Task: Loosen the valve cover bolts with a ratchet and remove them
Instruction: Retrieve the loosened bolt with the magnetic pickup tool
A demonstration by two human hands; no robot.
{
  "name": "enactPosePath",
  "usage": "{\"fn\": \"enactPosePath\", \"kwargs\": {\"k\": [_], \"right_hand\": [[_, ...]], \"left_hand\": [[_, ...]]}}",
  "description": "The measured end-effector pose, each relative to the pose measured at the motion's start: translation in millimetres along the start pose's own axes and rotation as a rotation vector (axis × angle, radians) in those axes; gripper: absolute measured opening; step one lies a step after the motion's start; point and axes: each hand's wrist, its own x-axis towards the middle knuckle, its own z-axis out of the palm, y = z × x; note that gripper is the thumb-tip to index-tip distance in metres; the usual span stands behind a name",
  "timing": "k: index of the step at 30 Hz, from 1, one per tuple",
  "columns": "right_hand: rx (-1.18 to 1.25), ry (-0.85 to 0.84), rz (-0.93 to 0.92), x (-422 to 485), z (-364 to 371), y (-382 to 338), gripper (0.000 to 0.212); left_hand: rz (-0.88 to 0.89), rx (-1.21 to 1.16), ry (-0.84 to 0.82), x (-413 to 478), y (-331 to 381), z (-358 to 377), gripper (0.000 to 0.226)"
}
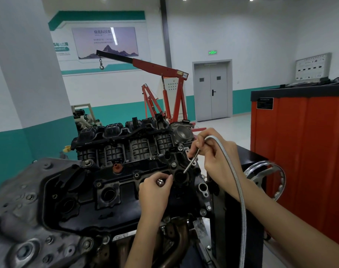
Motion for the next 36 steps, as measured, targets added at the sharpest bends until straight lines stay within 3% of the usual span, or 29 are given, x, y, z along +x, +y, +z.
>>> {"fn": "enactPosePath", "kwargs": {"k": [3, 8, 20, 28, 32, 36], "right_hand": [[0.035, -0.033, 0.113, -3.4, 11.9, 7.1, 0.046], [-0.051, -0.105, 0.11, -15.8, 30.0, 16.7, 0.05], [0.03, 0.099, 0.155, -26.9, 31.9, 31.0, 0.044], [-0.171, -0.145, 0.025, -37.8, 37.2, 35.0, 0.049], [-0.114, -0.132, 0.081, -33.5, 44.6, 29.4, 0.055], [-0.088, -0.144, 0.178, -32.2, 40.2, 32.4, 0.039]], "left_hand": [[0.005, 0.007, -0.002, 0.0, 0.1, 0.3, 0.012], [0.016, 0.029, -0.004, 0.0, -0.4, 0.3, 0.011], [0.033, 0.049, 0.007, 0.2, -0.9, 2.3, 0.011], [0.03, 0.06, 0.002, -0.5, -1.8, 1.0, 0.013], [0.034, 0.065, 0.006, 0.9, -3.2, 0.7, 0.013], [0.039, 0.062, 0.0, 0.2, -3.3, 0.7, 0.013]]}}
